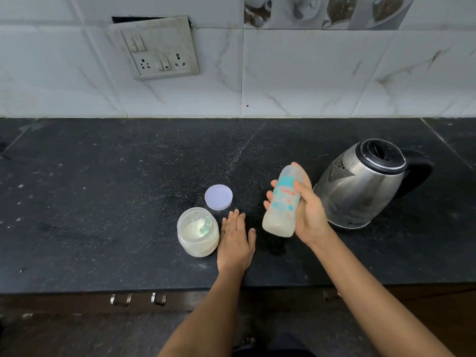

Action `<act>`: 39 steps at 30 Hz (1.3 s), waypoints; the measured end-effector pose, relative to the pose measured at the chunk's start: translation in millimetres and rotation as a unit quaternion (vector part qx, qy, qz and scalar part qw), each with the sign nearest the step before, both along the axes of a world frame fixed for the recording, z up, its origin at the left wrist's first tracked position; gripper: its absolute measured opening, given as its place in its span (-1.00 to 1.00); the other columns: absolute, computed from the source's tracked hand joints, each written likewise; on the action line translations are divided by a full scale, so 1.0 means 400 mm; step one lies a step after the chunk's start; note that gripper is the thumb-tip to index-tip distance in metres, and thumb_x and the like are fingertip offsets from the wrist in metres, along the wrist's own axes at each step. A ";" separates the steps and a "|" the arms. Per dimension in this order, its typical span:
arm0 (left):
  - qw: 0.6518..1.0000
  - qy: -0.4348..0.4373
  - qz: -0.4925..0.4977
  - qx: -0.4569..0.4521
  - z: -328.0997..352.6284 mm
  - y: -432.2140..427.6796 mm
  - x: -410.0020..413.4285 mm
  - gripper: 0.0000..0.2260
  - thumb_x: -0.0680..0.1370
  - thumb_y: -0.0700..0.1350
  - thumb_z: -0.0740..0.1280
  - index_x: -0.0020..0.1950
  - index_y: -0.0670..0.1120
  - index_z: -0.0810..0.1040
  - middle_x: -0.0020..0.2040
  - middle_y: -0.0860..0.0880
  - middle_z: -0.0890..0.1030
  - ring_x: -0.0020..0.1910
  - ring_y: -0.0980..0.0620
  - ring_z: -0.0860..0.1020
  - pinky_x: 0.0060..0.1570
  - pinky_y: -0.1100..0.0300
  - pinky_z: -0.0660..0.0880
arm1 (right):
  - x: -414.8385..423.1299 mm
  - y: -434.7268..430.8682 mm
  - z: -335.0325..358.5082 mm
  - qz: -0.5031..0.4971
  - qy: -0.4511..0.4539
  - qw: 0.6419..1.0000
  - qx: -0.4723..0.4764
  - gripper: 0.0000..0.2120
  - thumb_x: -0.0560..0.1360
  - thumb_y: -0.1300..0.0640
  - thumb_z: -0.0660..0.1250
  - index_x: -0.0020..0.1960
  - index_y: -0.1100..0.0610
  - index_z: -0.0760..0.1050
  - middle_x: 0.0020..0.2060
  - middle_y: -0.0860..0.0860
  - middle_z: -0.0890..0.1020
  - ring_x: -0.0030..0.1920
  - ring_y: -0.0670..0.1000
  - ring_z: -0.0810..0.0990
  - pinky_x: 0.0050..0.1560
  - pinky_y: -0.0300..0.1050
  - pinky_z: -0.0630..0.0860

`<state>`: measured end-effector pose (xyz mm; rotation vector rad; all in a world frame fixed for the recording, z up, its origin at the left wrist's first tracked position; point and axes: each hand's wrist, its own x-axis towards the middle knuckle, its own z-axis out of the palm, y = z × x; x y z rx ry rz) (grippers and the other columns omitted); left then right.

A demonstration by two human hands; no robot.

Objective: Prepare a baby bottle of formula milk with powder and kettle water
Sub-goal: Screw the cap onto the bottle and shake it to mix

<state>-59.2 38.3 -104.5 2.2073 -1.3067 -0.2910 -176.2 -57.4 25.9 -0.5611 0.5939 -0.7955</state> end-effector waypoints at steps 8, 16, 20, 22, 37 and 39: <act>1.000 -0.008 0.002 -0.010 0.002 0.000 -0.004 -0.57 0.63 -0.01 0.13 0.48 -0.13 0.26 0.54 -0.10 0.21 0.54 -0.01 0.08 0.47 0.19 -0.19 | 0.011 -0.019 -0.016 -0.009 -0.007 1.000 -0.002 -0.59 0.53 0.18 0.25 0.37 0.08 0.31 -0.08 0.16 0.57 -0.13 0.15 0.63 -0.11 0.13 0.62; 1.000 -0.014 0.005 -0.005 -0.006 -0.005 -0.004 -0.57 0.63 -0.01 0.13 0.46 -0.14 0.29 0.52 -0.11 0.24 0.53 -0.04 0.11 0.50 0.13 -0.12 | 0.032 -0.033 -0.027 -0.059 -0.031 0.996 0.062 -0.33 0.47 0.11 0.31 0.52 0.17 0.17 -0.01 0.17 0.54 -0.15 0.11 0.67 -0.12 0.07 0.63; 1.000 -0.027 -0.006 0.000 -0.010 -0.003 -0.002 -0.56 0.63 -0.02 0.14 0.47 -0.17 0.27 0.52 -0.14 0.25 0.53 -0.04 0.12 0.52 0.10 -0.11 | 0.023 0.014 -0.015 0.058 0.024 0.997 -0.048 -0.47 0.45 0.16 0.27 0.40 -0.03 0.31 -0.07 0.14 0.63 -0.16 0.14 0.65 -0.14 0.11 0.63; 1.000 -0.019 -0.001 -0.005 -0.010 -0.004 0.000 -0.56 0.63 -0.01 0.14 0.46 -0.16 0.28 0.52 -0.12 0.24 0.53 -0.04 0.12 0.51 0.12 -0.12 | 0.031 -0.007 -0.007 0.004 -0.022 1.000 -0.016 -0.52 0.45 0.16 0.28 0.36 0.04 0.31 -0.07 0.15 0.58 -0.17 0.13 0.64 -0.14 0.09 0.63; 1.000 -0.018 -0.002 0.014 -0.009 -0.005 -0.002 -0.56 0.63 0.01 0.11 0.48 -0.13 0.25 0.53 -0.11 0.21 0.54 -0.03 0.09 0.52 0.10 -0.10 | 0.008 -0.022 -0.022 0.003 -0.024 0.999 0.047 -0.67 0.55 0.13 0.21 0.30 0.12 0.36 -0.07 0.14 0.58 -0.17 0.09 0.65 -0.13 0.03 0.63; 1.000 -0.025 0.000 0.016 -0.011 -0.005 -0.004 -0.55 0.63 0.01 0.12 0.48 -0.14 0.26 0.53 -0.12 0.22 0.54 -0.05 0.10 0.52 0.08 -0.07 | 0.006 -0.007 -0.011 0.040 0.013 0.999 -0.007 -0.57 0.51 0.16 0.24 0.36 0.02 0.34 -0.07 0.13 0.64 -0.15 0.13 0.67 -0.12 0.07 0.64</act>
